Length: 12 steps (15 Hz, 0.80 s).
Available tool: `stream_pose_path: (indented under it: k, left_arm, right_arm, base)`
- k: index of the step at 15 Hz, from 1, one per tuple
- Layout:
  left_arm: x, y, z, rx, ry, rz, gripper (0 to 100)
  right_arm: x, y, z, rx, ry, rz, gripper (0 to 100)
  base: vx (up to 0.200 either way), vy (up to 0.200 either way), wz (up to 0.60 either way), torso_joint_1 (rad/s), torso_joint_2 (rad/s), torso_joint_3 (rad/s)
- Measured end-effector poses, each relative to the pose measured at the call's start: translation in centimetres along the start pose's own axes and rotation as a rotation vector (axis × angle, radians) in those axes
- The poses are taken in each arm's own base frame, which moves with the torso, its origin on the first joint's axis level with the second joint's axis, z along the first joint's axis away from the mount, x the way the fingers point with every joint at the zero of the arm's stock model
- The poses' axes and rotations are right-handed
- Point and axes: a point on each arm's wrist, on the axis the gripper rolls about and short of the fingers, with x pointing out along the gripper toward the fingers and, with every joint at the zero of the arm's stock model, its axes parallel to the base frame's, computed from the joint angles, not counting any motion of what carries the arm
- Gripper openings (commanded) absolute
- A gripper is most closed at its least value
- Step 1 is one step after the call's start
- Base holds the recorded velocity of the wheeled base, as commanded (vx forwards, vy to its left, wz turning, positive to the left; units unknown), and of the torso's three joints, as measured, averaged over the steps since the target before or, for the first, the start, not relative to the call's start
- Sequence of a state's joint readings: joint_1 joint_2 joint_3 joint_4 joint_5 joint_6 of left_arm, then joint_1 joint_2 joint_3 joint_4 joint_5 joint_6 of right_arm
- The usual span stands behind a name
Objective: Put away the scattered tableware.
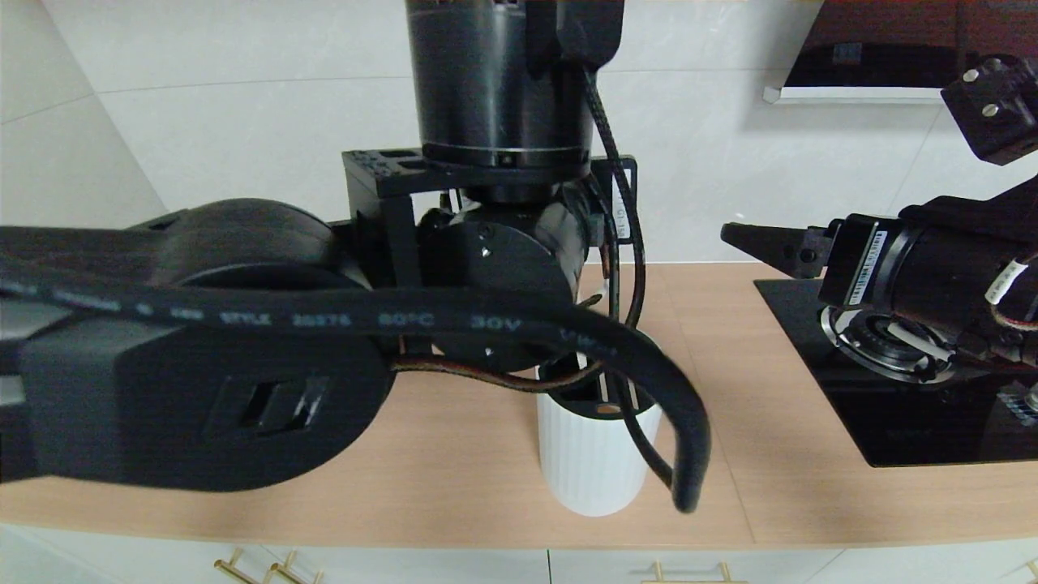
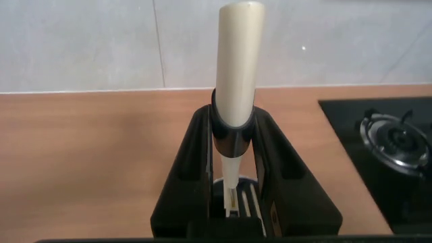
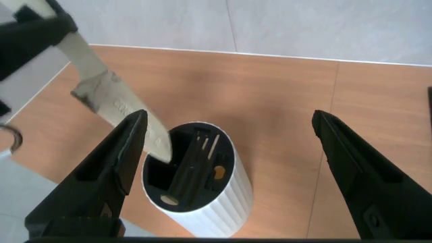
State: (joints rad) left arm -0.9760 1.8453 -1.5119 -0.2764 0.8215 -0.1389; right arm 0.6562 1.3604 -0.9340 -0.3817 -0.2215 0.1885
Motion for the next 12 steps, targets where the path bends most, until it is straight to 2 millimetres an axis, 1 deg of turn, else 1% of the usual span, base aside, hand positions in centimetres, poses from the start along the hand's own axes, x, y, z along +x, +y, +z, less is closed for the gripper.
stream_pose_path:
  k: [2,7,12]
  left_arm:
    - [-0.1,0.1,-0.7,0.016,0.017,-0.003,0]
    - [0.1,-0.1,-1.3,0.021,0.029,-0.009,0]
    - [0.3,-1.1,-2.7,0.038,0.054,-0.02,0]
  right_arm:
    - [0.1,0.0,-0.1,-0.001,0.005,-0.001,100]
    - [0.3,0.0,-0.4,-0.004,0.016,-0.004,100]
    - [0.3,0.0,-0.5,-0.004,0.018,-0.004,100]
  base:
    - [0.0,0.0,0.0,0.0,0.0,0.0]
    - [0.0,0.0,0.0,0.0,0.0,0.0]
    - [0.0,0.0,0.0,0.0,0.0,0.0]
